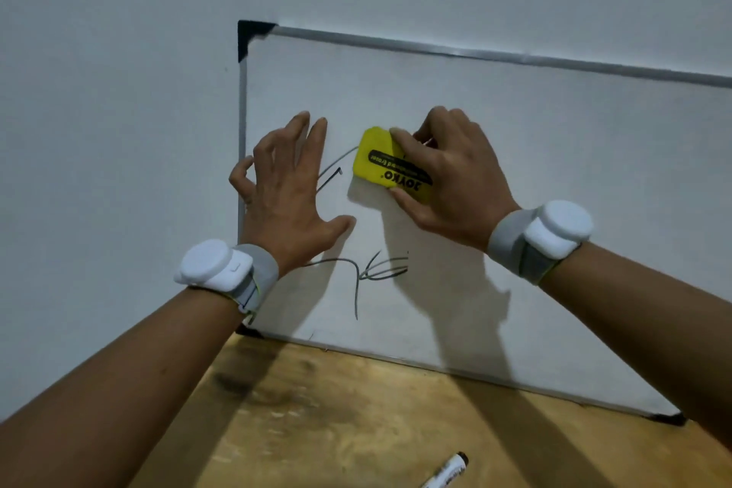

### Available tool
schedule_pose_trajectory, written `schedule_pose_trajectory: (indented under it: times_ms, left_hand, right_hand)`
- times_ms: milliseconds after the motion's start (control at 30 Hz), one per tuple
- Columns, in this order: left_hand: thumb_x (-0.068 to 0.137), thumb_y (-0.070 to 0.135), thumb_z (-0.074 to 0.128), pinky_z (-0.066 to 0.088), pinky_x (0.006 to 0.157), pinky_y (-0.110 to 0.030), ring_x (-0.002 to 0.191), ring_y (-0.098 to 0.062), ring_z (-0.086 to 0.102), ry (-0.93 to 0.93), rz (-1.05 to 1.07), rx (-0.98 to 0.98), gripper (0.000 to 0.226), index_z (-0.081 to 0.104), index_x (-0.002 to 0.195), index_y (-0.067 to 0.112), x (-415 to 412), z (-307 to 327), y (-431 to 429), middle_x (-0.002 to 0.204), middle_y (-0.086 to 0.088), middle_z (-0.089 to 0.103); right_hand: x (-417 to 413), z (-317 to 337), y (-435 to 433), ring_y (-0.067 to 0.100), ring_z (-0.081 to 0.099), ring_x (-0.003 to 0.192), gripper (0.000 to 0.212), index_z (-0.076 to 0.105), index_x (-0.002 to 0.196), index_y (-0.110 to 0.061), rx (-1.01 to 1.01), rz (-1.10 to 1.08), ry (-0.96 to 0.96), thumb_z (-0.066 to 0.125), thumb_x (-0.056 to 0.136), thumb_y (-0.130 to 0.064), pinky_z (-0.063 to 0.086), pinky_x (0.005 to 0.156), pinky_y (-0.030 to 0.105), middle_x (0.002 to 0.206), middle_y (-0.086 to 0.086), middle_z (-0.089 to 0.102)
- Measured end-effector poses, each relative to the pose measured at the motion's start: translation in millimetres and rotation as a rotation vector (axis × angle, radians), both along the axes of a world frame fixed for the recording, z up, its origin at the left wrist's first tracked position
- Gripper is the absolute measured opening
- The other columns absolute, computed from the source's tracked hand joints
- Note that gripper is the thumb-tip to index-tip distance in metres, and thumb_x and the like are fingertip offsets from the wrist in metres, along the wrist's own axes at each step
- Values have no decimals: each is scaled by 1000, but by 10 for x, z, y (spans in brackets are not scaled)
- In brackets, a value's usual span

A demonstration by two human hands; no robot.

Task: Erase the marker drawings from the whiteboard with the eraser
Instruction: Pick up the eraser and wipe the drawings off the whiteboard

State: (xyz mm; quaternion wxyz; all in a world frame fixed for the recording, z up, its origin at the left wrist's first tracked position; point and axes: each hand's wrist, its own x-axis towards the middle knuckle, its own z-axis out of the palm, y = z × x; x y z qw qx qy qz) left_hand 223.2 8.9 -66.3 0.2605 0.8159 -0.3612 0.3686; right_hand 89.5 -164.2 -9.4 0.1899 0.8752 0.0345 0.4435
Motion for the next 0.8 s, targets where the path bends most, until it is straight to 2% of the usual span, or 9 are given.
schedule_pose_trajectory:
  times_ms: [200,367,500,633,700,800]
  left_hand:
    - [55,68,73,23,108,-56,143,-24,18,-22,20,63,124,14,156,28,46,-38,41,163,4,14]
    - [55,66,73,21,110,-56,144,-24,17,-6,28,71,124,12,156,27,3,-25,34,164,3,13]
    - [59,65,72,20,110,-55,146,-24,17,-18,16,114,122,11,157,26,-5,-3,78,164,2,12]
    - [57,64,72,17,108,-50,146,-22,14,-1,-16,90,120,15,155,26,101,-64,254,162,3,14]
    - [53,64,73,16,107,-47,146,-22,11,31,1,108,124,14,155,27,167,-144,400,162,4,12]
    - [46,64,80,15,108,-49,147,-26,5,40,42,243,137,5,156,30,279,-238,579,165,5,2]
  right_hand:
    - [-164,-1079,-61,31,45,81,57,58,128,-5,-61,76,242,65,82,-37,35,64,39,97,15,55]
    - [-326,-1527,-47,28,48,81,55,57,129,-8,-110,66,401,66,82,-35,38,65,39,98,11,58]
    - [-381,-1207,-13,31,51,80,52,60,126,-8,-68,65,359,68,82,-34,42,64,40,98,12,59]
    - [-340,-289,-101,36,51,84,53,61,127,-11,116,29,-36,69,83,-40,45,70,45,99,18,56]
    - [-227,171,-86,36,51,90,56,61,126,-13,169,0,-155,71,79,-41,44,75,43,101,20,55]
    - [24,519,38,38,51,94,58,62,123,-12,165,-6,-140,72,75,-42,43,79,41,103,22,54]
